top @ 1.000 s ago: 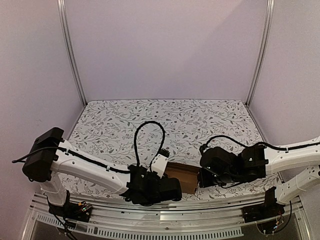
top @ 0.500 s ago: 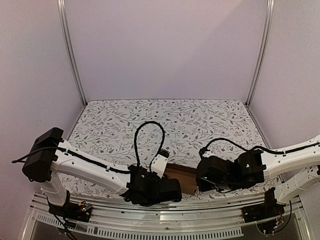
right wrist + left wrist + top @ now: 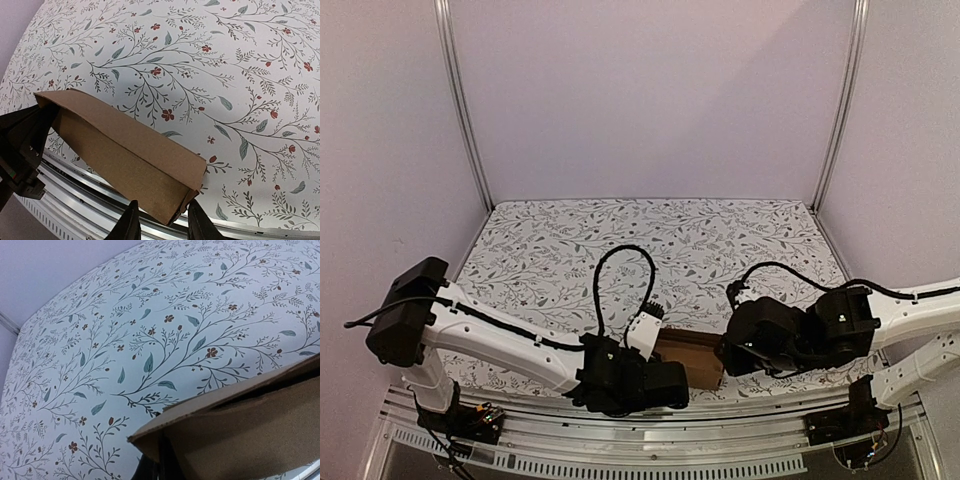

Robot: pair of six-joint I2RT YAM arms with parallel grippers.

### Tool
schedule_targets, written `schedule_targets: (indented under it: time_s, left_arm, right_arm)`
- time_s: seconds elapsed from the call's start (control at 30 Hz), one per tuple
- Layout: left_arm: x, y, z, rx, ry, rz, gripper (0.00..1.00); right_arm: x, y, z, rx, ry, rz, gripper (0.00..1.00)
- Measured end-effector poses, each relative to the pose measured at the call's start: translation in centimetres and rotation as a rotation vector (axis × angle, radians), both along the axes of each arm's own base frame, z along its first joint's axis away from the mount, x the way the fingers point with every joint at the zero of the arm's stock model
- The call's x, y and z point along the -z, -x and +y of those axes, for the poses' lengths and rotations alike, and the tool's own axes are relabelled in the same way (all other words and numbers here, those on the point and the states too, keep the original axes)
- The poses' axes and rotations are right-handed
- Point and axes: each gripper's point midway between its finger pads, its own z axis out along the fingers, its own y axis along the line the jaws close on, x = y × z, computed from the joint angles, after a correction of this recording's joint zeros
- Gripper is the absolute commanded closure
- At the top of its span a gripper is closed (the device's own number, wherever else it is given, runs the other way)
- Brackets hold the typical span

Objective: Fold the paper box

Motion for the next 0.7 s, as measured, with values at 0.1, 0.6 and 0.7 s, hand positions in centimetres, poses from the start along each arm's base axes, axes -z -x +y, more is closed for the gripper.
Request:
schedule_targets:
  time_s: [0.1, 0.6, 0.7]
  left_arm:
    - [0.0, 0.0, -0.1, 0.000, 0.002, 0.001, 1.00]
    - [0.0, 0.1, -0.5, 0.004, 0.007, 0.005, 1.00]
    - [0.0, 0.1, -0.5, 0.003, 0.007, 0.006, 1.00]
  right_arm:
    - [-1.2, -0.4, -0.1, 0.003, -0.002, -0.030, 0.60]
    - [-1.3, -1.5, -2.0, 0.014, 0.123, -0.109, 0.67]
    - [-1.0, -1.6, -2.0, 0.013, 0.130, -0.109, 0.73]
